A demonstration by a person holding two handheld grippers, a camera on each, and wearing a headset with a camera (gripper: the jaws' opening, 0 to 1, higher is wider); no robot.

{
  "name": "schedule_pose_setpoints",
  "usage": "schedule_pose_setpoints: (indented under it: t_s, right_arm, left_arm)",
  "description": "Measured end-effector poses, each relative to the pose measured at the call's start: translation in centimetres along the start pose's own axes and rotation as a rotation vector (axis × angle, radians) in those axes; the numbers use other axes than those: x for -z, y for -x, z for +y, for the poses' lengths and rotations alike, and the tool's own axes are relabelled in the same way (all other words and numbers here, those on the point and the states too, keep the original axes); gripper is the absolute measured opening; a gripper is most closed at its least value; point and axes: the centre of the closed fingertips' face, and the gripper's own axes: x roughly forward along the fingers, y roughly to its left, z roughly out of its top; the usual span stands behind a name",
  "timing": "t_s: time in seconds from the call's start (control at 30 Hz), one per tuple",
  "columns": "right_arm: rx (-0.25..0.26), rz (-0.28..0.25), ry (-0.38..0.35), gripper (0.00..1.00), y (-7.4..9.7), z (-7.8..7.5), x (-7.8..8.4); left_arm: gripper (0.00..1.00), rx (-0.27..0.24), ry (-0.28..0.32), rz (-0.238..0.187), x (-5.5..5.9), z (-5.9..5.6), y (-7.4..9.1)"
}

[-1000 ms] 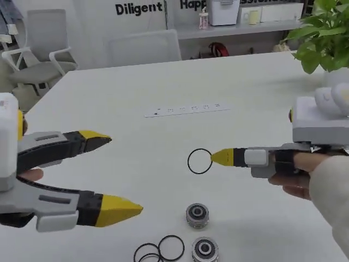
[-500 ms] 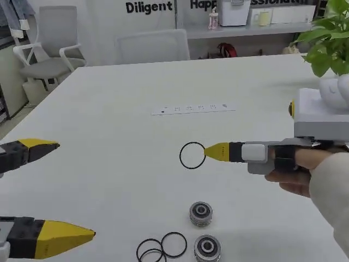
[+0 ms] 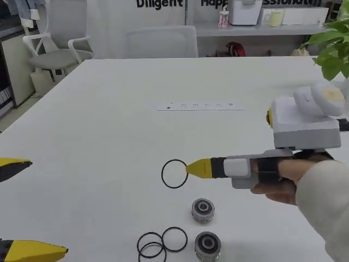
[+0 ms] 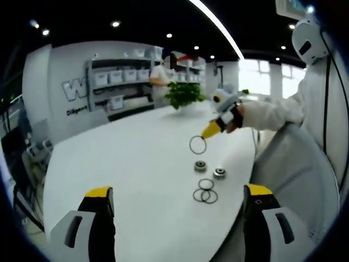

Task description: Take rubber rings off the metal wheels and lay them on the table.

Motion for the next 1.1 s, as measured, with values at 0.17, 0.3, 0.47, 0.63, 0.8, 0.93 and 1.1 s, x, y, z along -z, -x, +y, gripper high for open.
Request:
schedule_pose_setpoints:
  t_s: [0.17, 0.3, 0.47, 0.63, 0.8, 0.93, 1.1]
  right_arm:
    - [-0.025, 0.086, 0.003, 0.0, -1.1, 0.5, 2.1]
    - [-0.028, 0.189, 0.01, 0.0, -1.7, 0.2, 4.6]
    - [-0.027, 0.267, 0.038, 0.0, -1.9, -0.2, 6.5]
    - [-0.02, 0.305, 0.036, 0.0, -1.8, -0.8, 7.4]
    - [-0.007, 0.394, 0.051, 0.0, -1.8, -1.2, 9.4]
    - [0.02, 0.443, 0.075, 0.0, -1.9, -1.7, 10.3]
    - [0.041, 0.463, 0.091, 0.0, -2.0, -2.2, 10.7]
  left_arm:
    - [1.0, -0.02, 0.015, 0.008, 0.7, 0.1, 0.4]
    - [1.0, -0.011, 0.034, -0.002, 0.8, -0.5, 0.5]
    - [1.0, -0.014, 0.047, 0.005, 1.3, -0.6, 0.4]
    - [1.0, -0.014, 0.055, 0.013, 1.8, -0.7, 0.4]
    - [1.0, -0.009, 0.061, 0.025, 2.1, -1.0, 0.3]
    - [1.0, -0.002, 0.062, 0.028, 2.2, -1.1, 0.1]
    - [1.0, 0.001, 0.066, 0.028, 2.3, -1.2, 0.0]
